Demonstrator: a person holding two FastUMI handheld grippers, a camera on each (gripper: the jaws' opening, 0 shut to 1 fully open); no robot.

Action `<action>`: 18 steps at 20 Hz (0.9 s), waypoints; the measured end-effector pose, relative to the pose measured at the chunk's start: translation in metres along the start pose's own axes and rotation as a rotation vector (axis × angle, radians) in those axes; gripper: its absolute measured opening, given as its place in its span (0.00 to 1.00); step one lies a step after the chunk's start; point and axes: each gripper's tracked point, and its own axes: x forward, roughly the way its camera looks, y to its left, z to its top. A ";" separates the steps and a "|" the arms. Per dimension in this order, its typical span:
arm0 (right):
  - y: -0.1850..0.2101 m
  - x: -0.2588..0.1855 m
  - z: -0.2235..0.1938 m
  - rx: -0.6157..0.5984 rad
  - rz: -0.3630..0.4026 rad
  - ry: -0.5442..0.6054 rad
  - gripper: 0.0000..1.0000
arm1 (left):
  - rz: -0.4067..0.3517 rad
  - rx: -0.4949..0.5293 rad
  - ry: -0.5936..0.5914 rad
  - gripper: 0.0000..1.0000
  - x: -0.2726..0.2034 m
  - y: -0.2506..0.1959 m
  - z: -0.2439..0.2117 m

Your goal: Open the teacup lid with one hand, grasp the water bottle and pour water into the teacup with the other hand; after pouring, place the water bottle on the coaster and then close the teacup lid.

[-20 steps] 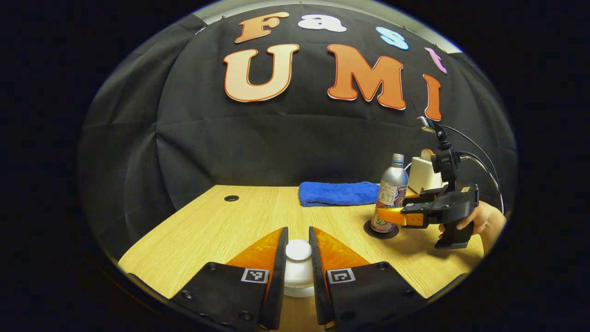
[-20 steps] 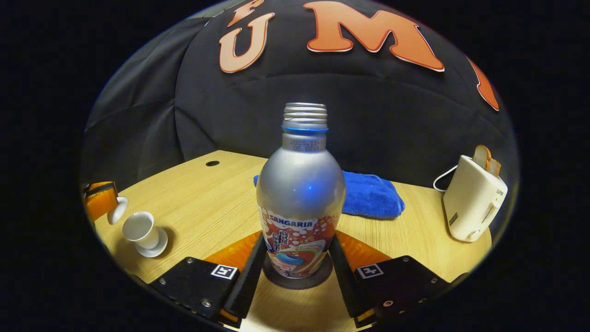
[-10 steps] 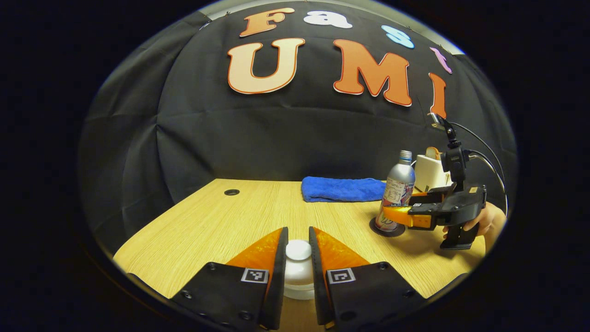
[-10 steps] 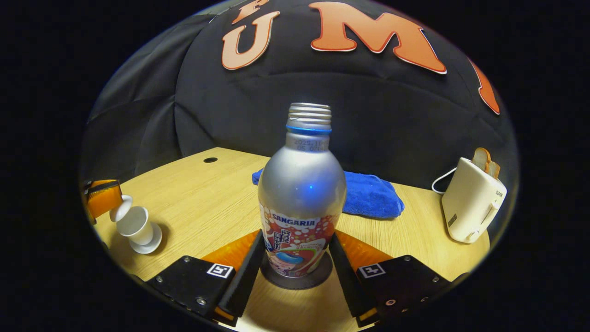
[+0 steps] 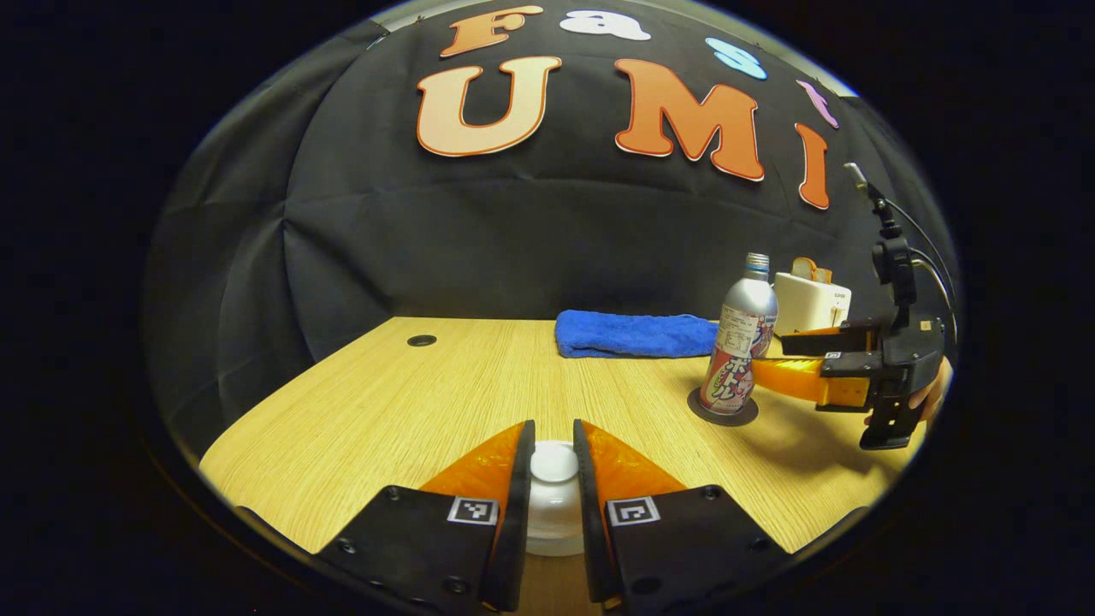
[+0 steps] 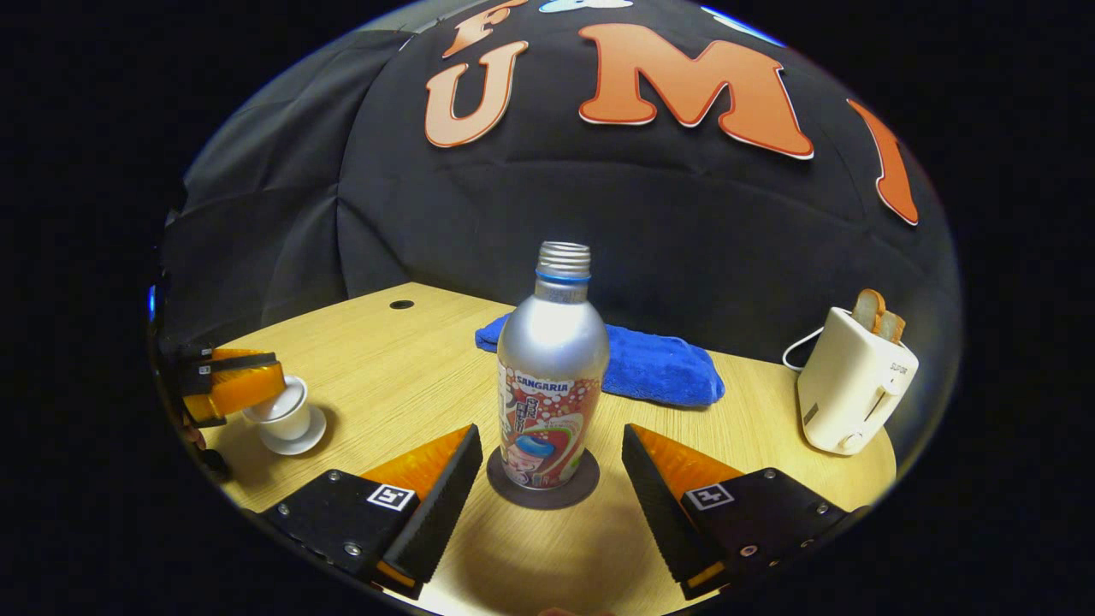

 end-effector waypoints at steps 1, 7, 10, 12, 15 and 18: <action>-0.001 -0.006 0.002 0.000 -0.004 -0.007 0.99 | 0.004 0.001 -0.005 0.32 -0.001 0.001 0.001; -0.016 -0.050 0.015 0.046 -0.038 -0.087 0.99 | 0.004 0.005 -0.041 0.47 -0.007 -0.004 0.009; -0.028 -0.074 0.026 0.068 -0.068 -0.133 0.99 | 0.016 0.021 -0.110 0.61 -0.020 -0.007 0.033; -0.033 -0.091 0.036 0.077 -0.084 -0.167 0.99 | 0.024 0.035 -0.151 0.71 -0.029 -0.011 0.051; -0.047 -0.117 0.043 0.054 -0.180 -0.216 0.99 | 0.062 0.051 -0.214 0.78 -0.048 -0.008 0.078; -0.041 -0.145 0.055 0.019 -0.223 -0.267 0.99 | 0.061 0.052 -0.296 0.79 -0.077 -0.017 0.108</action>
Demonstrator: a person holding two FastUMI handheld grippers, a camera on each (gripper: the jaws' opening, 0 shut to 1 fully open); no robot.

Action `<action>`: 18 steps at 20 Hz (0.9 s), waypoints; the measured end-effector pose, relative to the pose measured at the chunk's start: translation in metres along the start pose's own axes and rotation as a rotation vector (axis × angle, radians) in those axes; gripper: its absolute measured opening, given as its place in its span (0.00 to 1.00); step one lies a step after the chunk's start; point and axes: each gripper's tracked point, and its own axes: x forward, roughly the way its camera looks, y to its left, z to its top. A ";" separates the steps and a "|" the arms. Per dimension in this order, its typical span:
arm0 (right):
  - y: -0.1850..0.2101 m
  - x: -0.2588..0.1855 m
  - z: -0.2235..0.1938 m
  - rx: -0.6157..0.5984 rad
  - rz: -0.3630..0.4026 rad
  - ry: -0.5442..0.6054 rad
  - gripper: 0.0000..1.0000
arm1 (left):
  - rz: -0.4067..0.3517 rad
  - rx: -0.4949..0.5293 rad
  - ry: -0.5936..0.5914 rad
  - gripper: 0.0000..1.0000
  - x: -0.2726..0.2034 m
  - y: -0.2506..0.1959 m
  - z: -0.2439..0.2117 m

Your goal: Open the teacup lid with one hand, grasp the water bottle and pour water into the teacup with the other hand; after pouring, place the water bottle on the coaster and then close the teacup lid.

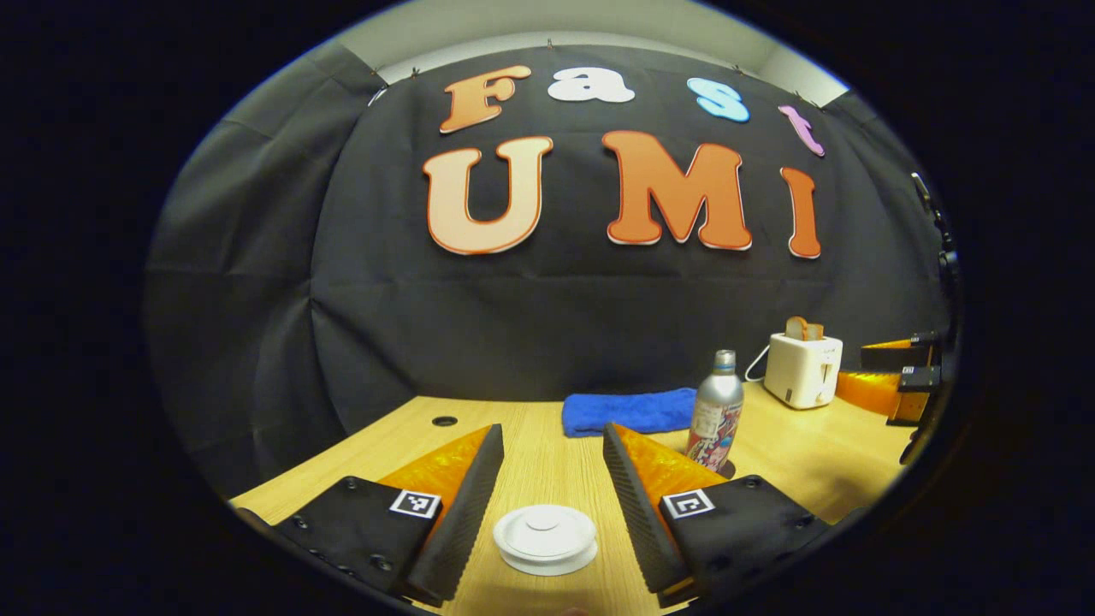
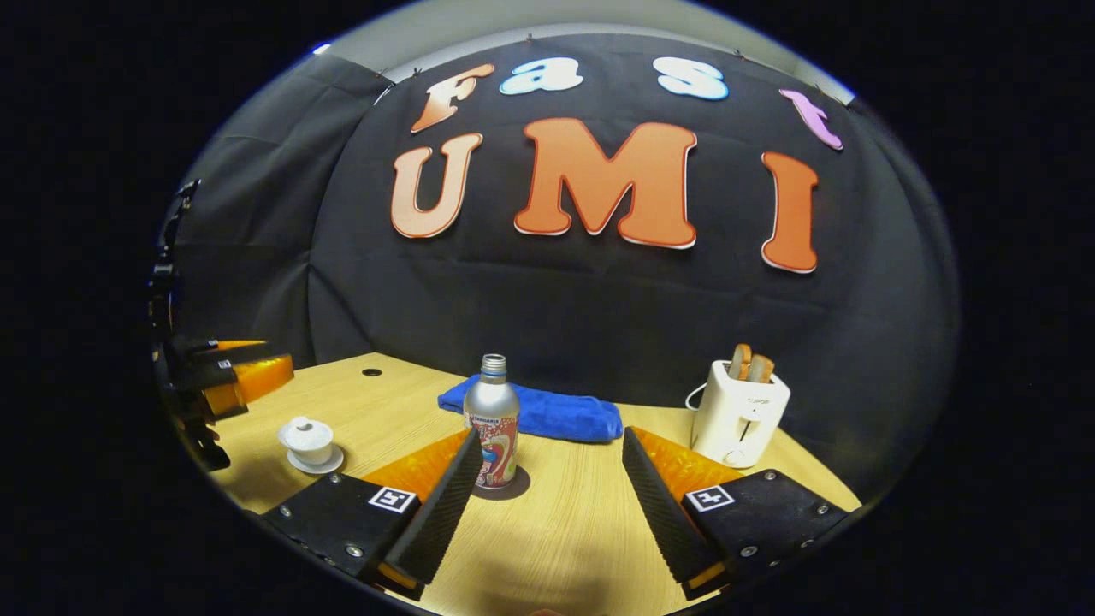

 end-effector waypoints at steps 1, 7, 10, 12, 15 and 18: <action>0.002 -0.007 0.006 -0.005 -0.004 -0.015 0.99 | 0.001 0.005 -0.024 0.85 -0.004 0.000 0.010; 0.011 -0.052 0.048 -0.017 -0.016 -0.134 0.99 | 0.001 0.010 -0.105 0.98 -0.041 -0.008 0.058; 0.012 -0.069 0.060 -0.016 -0.013 -0.159 0.99 | 0.005 -0.010 -0.107 0.91 -0.049 -0.010 0.064; 0.009 -0.077 0.063 -0.014 -0.017 -0.171 0.99 | 0.010 -0.020 -0.111 0.93 -0.056 -0.011 0.068; 0.003 -0.085 0.063 -0.015 -0.033 -0.178 1.00 | 0.019 -0.016 -0.124 0.96 -0.066 -0.010 0.074; 0.002 -0.088 0.059 0.000 -0.036 -0.171 0.99 | 0.027 -0.015 -0.131 1.00 -0.074 -0.007 0.076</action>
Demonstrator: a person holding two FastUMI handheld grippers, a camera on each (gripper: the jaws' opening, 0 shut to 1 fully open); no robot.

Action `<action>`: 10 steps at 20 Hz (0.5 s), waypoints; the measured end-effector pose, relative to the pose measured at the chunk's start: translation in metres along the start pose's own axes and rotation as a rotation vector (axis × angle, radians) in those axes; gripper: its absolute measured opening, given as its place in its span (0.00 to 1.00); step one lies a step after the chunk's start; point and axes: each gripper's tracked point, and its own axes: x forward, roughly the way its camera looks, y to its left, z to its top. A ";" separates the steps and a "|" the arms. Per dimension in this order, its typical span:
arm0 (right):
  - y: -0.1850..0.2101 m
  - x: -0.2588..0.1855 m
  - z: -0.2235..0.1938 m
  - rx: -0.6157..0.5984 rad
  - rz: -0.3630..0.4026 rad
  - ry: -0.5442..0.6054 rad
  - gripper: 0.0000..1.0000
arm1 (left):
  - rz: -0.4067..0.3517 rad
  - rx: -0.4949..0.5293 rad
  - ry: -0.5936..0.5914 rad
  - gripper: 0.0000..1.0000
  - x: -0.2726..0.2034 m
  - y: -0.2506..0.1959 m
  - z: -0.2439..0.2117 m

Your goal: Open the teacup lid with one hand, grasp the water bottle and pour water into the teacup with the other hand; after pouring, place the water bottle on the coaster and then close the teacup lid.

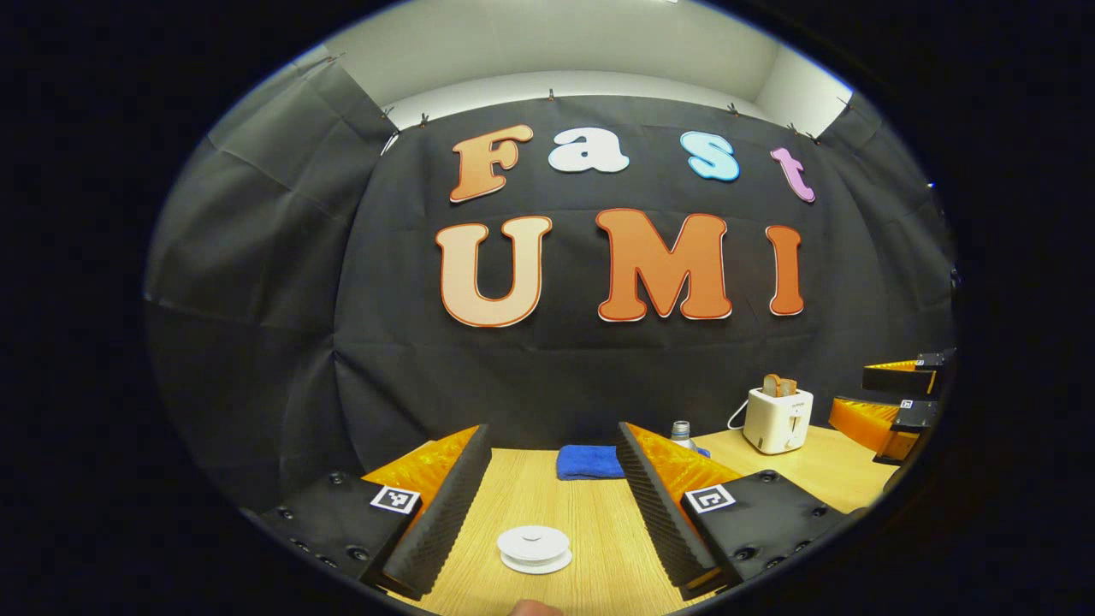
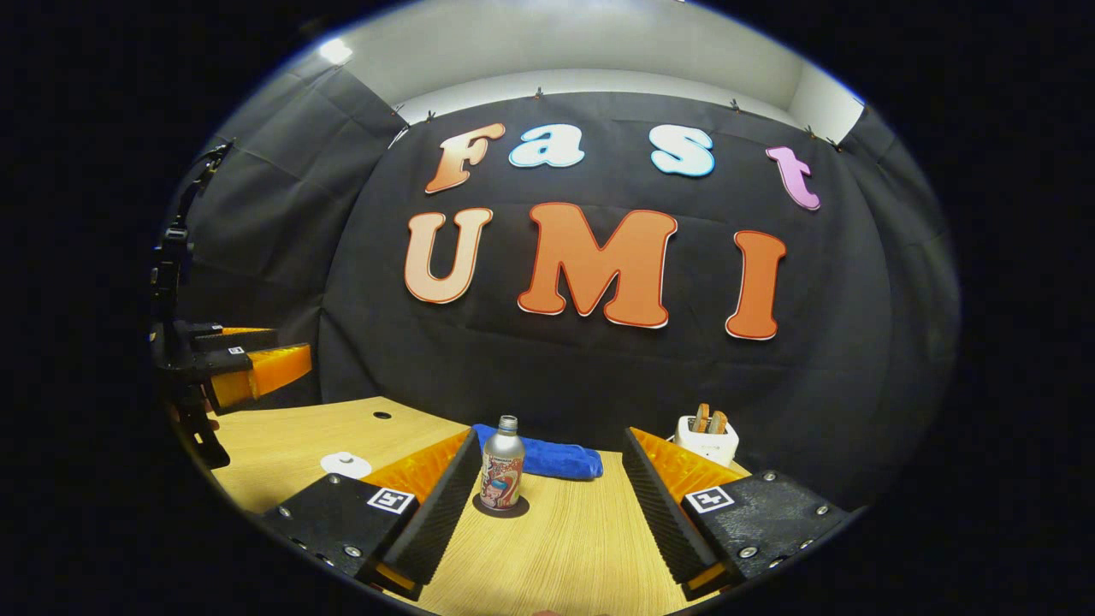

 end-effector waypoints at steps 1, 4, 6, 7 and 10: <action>0.000 0.000 -0.001 0.001 0.000 0.003 0.99 | 0.005 0.001 0.002 0.96 -0.002 0.001 0.000; 0.003 -0.003 -0.001 -0.003 0.008 -0.002 0.99 | 0.005 0.003 0.009 1.00 -0.006 0.003 -0.002; 0.005 -0.004 0.003 -0.001 0.011 -0.011 0.99 | -0.001 0.006 0.009 1.00 -0.007 0.002 -0.001; 0.006 -0.004 0.005 0.000 0.013 -0.017 0.99 | -0.002 0.008 0.004 1.00 -0.007 0.003 0.000; 0.006 -0.004 0.008 0.000 0.012 -0.025 0.99 | 0.004 0.015 -0.002 1.00 -0.007 0.004 0.003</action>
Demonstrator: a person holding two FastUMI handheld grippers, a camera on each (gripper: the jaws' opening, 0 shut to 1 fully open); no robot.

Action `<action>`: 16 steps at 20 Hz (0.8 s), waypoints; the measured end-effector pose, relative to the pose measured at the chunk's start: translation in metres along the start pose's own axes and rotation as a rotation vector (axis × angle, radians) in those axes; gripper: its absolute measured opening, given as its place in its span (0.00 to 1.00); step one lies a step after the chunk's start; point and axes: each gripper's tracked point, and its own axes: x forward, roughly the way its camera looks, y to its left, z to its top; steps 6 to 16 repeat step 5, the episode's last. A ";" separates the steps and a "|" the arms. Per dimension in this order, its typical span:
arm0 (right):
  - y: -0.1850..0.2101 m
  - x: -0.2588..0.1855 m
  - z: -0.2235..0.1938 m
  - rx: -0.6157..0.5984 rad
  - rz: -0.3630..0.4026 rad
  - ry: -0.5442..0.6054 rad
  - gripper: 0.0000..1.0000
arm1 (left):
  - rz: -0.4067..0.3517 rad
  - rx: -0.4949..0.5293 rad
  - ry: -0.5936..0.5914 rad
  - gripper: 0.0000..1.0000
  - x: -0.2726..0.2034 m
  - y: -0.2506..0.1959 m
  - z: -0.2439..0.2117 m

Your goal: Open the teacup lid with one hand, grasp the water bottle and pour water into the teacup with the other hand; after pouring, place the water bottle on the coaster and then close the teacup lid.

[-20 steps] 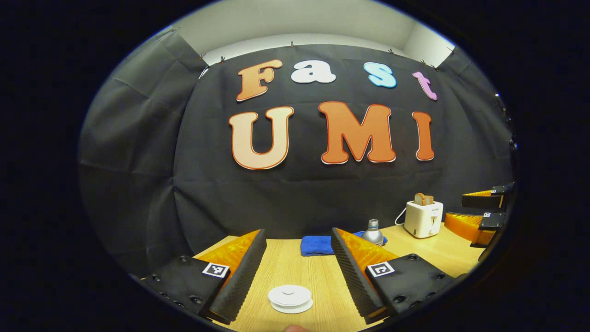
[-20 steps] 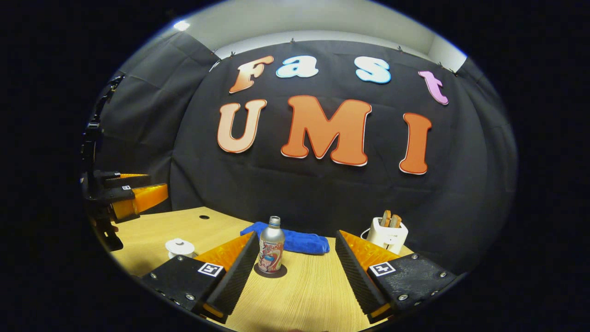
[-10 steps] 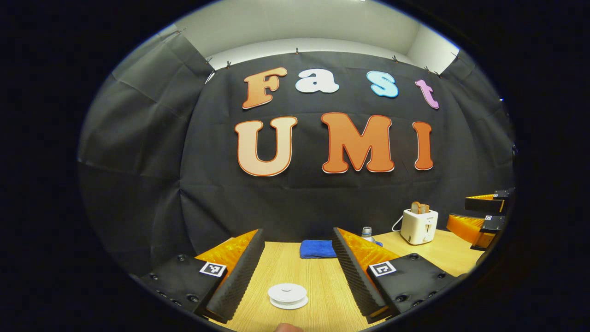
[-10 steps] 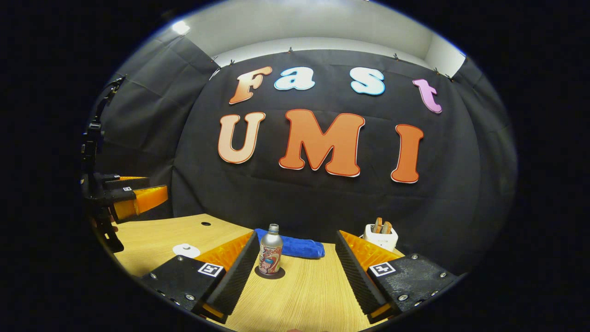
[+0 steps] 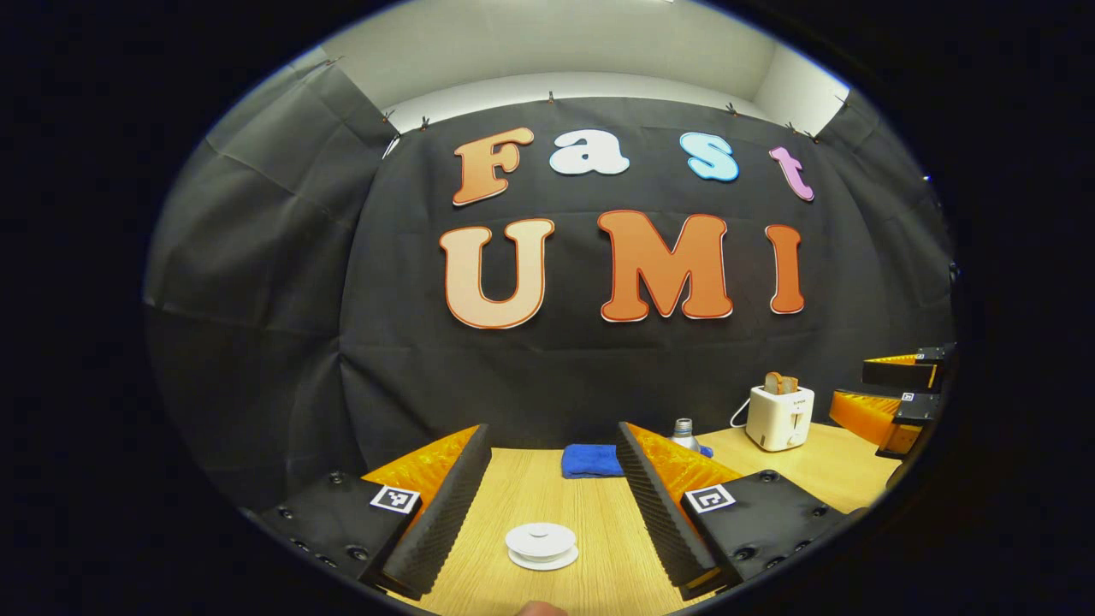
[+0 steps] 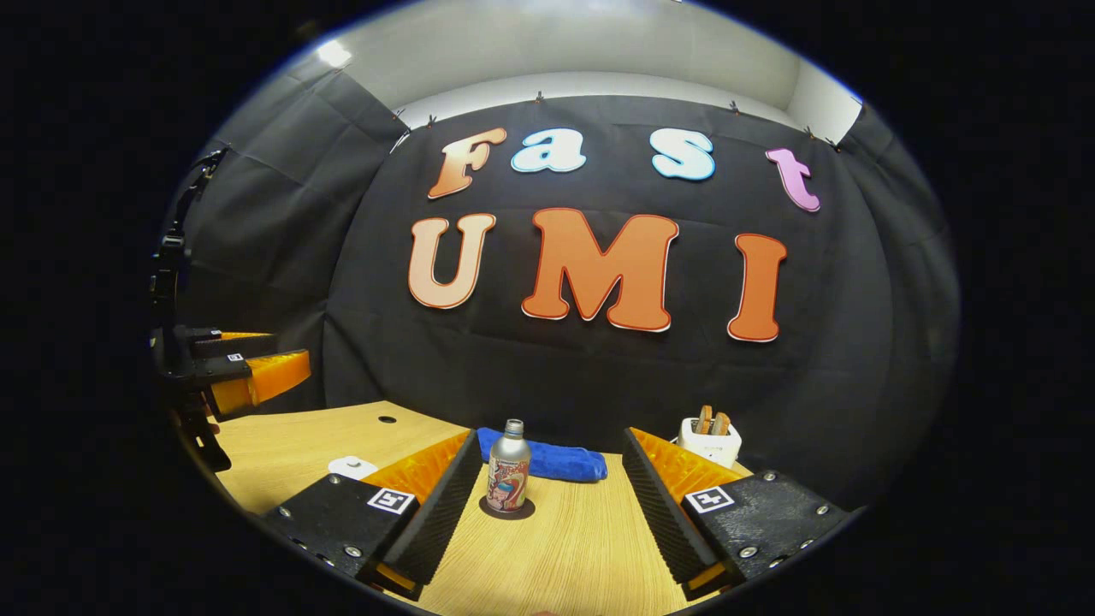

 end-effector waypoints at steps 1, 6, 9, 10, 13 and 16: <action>0.001 0.000 0.000 0.005 0.001 0.001 0.99 | 0.002 0.002 -0.002 1.00 -0.001 0.001 0.001; -0.001 0.003 -0.002 0.015 0.006 0.007 0.99 | 0.003 0.003 -0.008 1.00 0.000 0.002 0.003; -0.001 0.003 -0.002 0.015 0.006 0.007 0.99 | 0.003 0.003 -0.008 1.00 0.000 0.002 0.003; -0.001 0.003 -0.002 0.015 0.006 0.007 0.99 | 0.003 0.003 -0.008 1.00 0.000 0.002 0.003; -0.001 0.003 -0.002 0.015 0.006 0.007 0.99 | 0.003 0.003 -0.008 1.00 0.000 0.002 0.003; -0.001 0.003 -0.002 0.015 0.006 0.007 0.99 | 0.003 0.003 -0.008 1.00 0.000 0.002 0.003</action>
